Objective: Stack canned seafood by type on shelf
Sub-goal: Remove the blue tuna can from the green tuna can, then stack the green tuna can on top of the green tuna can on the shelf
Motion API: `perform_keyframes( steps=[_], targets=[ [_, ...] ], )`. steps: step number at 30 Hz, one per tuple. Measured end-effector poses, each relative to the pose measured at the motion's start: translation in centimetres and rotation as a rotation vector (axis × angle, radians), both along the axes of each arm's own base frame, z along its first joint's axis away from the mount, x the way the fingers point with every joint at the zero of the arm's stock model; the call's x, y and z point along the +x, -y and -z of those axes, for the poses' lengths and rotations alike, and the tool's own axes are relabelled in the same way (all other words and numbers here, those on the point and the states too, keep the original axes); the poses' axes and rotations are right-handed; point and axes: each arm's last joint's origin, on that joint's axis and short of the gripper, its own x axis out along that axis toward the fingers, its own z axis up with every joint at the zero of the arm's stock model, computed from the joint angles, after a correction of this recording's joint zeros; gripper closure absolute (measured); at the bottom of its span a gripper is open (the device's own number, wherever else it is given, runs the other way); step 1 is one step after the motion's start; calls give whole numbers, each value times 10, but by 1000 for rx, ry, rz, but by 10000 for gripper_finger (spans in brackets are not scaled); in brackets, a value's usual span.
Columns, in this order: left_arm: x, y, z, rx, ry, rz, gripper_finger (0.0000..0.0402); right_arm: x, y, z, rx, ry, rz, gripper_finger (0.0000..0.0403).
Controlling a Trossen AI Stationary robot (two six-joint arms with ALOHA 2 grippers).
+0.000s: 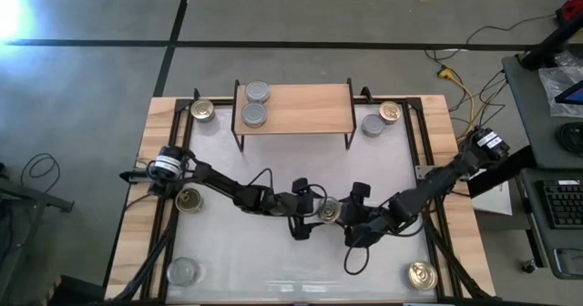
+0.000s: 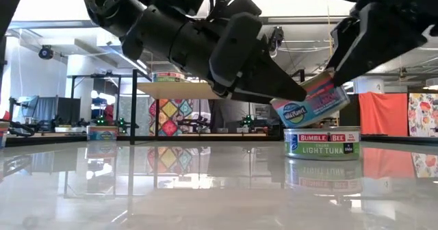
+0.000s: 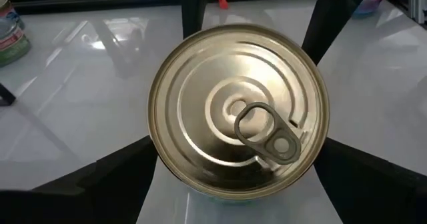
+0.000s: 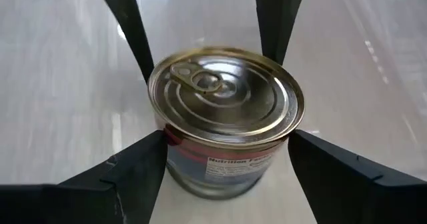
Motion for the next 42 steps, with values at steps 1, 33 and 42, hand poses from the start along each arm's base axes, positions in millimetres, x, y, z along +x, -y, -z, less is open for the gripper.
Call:
perform_keyframes(
  steps=[1,33,42],
  targets=[
    [-1,1,-2,2,-10,1,29,2,1,-1,5,12,3,104],
    [-82,33,-2,64,-455,-254,29,101,8,37,-78,-50,-109,104],
    [-108,29,-26,134,-476,-395,29,83,11,32,-83,-161,-125,101]
  ],
)
